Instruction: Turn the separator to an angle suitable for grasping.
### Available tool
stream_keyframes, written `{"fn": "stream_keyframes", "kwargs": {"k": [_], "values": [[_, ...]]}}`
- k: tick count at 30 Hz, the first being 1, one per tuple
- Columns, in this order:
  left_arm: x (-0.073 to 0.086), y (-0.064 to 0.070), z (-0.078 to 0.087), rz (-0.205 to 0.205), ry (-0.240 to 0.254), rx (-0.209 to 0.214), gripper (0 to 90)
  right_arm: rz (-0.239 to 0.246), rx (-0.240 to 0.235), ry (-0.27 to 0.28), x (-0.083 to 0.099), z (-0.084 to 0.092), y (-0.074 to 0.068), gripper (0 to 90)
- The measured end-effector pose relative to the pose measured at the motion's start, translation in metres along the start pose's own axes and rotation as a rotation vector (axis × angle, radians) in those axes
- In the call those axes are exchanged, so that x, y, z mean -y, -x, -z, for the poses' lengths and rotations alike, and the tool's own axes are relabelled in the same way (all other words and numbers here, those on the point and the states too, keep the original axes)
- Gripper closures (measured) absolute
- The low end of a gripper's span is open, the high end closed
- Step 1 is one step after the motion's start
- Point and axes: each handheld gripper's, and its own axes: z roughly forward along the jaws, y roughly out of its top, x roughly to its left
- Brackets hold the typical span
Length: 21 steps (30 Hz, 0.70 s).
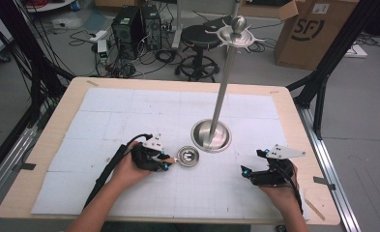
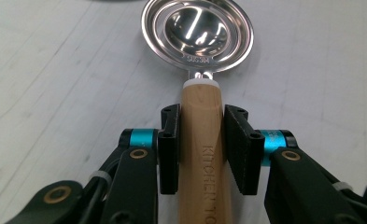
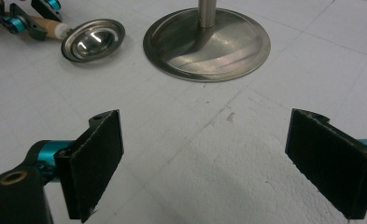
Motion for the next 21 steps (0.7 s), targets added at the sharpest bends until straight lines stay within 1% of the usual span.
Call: {"fn": "stream_keyframes", "kwargs": {"k": [1, 5, 9, 11, 13, 15, 18, 21], "values": [[-0.005, 0.003, -0.006, -0.007, 0.006, 0.01, 67.9, 0.0, 0.0, 0.001, 0.0, 0.0, 0.0, 10.0], [-0.022, 0.009, -0.026, -0.04, -0.001, 0.052, 67.9, -0.002, -0.007, 0.002, -0.001, 0.0, -0.001, 10.0], [-0.04, 0.016, -0.045, -0.076, -0.009, 0.081, 67.9, -0.003, -0.009, 0.009, -0.002, 0.001, -0.001, 10.0], [-0.048, 0.019, -0.054, -0.087, 0.0, 0.092, 67.9, -0.004, -0.01, 0.011, -0.002, 0.002, -0.001, 10.0], [-0.053, 0.02, -0.061, -0.085, 0.011, 0.107, 68.0, -0.002, -0.008, 0.016, -0.001, 0.002, 0.0, 10.0], [-0.06, 0.023, -0.068, -0.088, 0.011, 0.115, 68.0, -0.009, -0.009, 0.014, -0.001, 0.002, 0.001, 10.0], [-0.069, 0.026, -0.076, -0.109, -0.003, 0.124, 68.0, -0.009, -0.01, 0.012, -0.001, 0.002, 0.0, 10.0], [-0.076, 0.03, -0.083, -0.114, 0.005, 0.132, 68.0, -0.006, -0.011, 0.014, -0.001, 0.002, 0.0, 10.0]]}}
